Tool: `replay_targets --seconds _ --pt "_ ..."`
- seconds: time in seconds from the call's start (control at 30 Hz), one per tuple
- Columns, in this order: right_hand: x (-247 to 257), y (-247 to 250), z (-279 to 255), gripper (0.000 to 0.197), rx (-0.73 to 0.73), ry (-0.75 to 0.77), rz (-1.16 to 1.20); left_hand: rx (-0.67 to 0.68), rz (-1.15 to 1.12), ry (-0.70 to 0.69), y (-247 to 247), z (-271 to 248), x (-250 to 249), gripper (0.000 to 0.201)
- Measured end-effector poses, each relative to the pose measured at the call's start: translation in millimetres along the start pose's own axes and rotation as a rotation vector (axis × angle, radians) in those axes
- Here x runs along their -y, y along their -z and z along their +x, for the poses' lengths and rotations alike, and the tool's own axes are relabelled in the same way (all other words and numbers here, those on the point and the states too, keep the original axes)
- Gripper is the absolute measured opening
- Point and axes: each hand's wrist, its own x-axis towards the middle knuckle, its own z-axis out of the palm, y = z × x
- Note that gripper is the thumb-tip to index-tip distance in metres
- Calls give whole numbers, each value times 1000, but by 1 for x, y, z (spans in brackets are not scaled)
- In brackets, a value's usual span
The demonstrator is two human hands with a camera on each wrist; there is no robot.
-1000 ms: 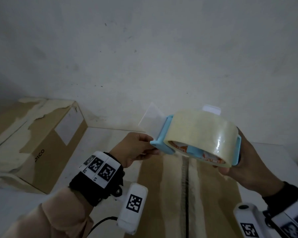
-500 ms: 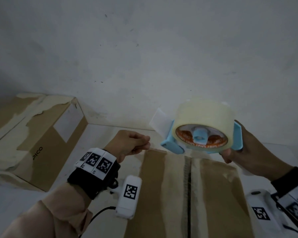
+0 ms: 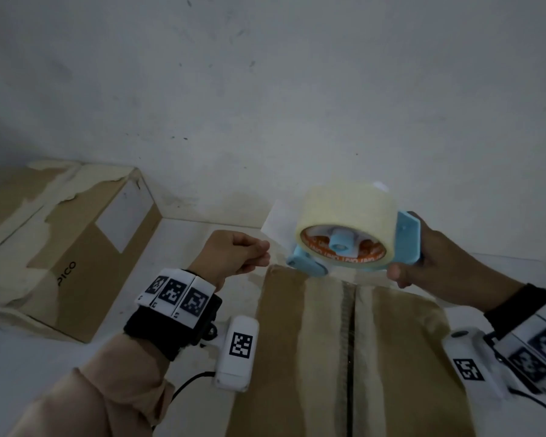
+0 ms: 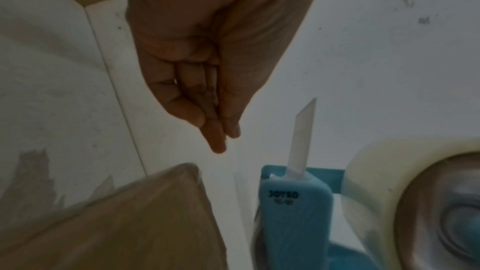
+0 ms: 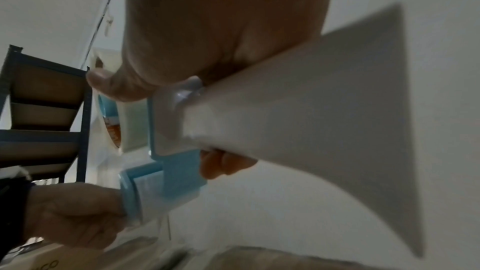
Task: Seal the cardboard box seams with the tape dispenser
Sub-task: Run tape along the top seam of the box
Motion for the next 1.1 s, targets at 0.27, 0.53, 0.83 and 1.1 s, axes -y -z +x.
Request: replay_targets --seconds 0.27,0.53,0.83,1.1 --pt "0 -12 12 73 80 -91 10 -43 3 54 4 1 7 12" --pt "3 -18 16 86 76 -90 13 -31 11 73 9 4 16 15" --pt "-3 -20 15 87 73 -90 37 60 -57 174 8 7 30 7" --pt "-10 -22 13 99 50 -68 78 157 -10 220 1 12 38 3"
